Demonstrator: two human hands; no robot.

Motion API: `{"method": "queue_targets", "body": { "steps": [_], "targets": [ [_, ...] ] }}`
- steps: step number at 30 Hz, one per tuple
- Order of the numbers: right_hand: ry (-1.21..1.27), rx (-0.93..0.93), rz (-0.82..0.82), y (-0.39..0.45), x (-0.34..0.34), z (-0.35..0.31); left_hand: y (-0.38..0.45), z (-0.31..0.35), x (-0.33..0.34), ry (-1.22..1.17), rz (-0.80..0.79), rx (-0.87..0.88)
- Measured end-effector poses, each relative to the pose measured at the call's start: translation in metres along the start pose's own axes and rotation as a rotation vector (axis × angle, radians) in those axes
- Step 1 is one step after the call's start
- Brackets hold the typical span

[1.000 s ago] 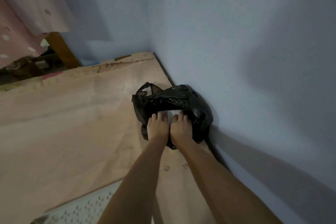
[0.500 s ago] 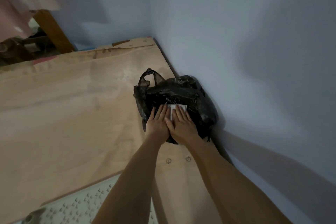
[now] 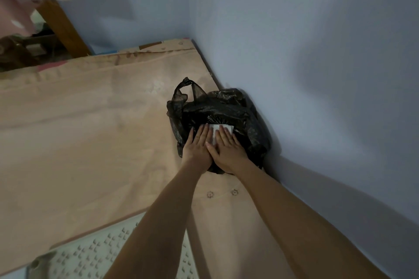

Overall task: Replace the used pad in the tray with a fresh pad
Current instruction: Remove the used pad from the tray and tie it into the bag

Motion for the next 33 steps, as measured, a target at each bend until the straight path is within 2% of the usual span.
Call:
{"method": "queue_targets", "body": {
  "steps": [1,3,5,7,8,9,10,12,14,16,19,25,31,33],
  "targets": [
    [-0.018,-0.017,0.049,-0.002,-0.008,-0.002,0.0,0.0,-0.003,0.004,-0.008,0.003],
    [-0.003,-0.113,0.258,-0.018,-0.037,-0.011,-0.003,-0.001,-0.02,0.006,0.068,0.058],
    [0.056,-0.227,0.529,-0.05,-0.068,-0.02,-0.014,-0.008,-0.052,-0.063,0.265,0.16],
    [0.155,-0.211,0.783,-0.087,-0.088,-0.008,-0.03,-0.029,-0.088,-0.151,0.53,0.194],
    [0.216,-0.145,0.864,-0.102,-0.092,0.004,-0.035,-0.051,-0.103,-0.205,0.649,0.131],
    [0.288,-0.05,0.924,-0.115,-0.092,0.019,-0.036,-0.076,-0.111,-0.273,0.703,0.023],
    [0.365,0.063,0.975,-0.128,-0.088,0.036,-0.032,-0.102,-0.113,-0.353,0.688,-0.104],
    [0.512,0.283,1.041,-0.151,-0.072,0.066,-0.014,-0.142,-0.098,-0.513,0.505,-0.334],
    [0.605,0.436,1.015,-0.16,-0.053,0.086,0.001,-0.162,-0.075,-0.735,0.282,-0.506],
    [0.696,0.505,0.885,-0.151,-0.033,0.095,0.01,-0.167,-0.05,-1.081,0.117,-0.656],
    [0.886,0.553,0.71,-0.132,-0.009,0.1,0.021,-0.152,-0.035,-1.424,0.046,-0.716],
    [0.915,0.604,0.625,-0.121,0.0,0.102,0.038,-0.143,-0.027,-1.495,0.149,-0.719],
    [0.951,0.59,0.373,-0.108,0.021,0.108,0.029,-0.15,-0.037,-1.505,0.213,-0.656],
    [0.937,0.58,0.352,-0.112,0.021,0.109,0.021,-0.158,-0.043,-1.483,0.252,-0.641]
  ]
}}
Point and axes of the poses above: each hand's wrist, its own y-axis towards the middle knuckle, its own x-axis out of the palm, z = x × y, the point moved 10 cm from there along y, towards the middle knuckle, and after that the axes turned 3 degrees about -x, right-handed, at the moved point
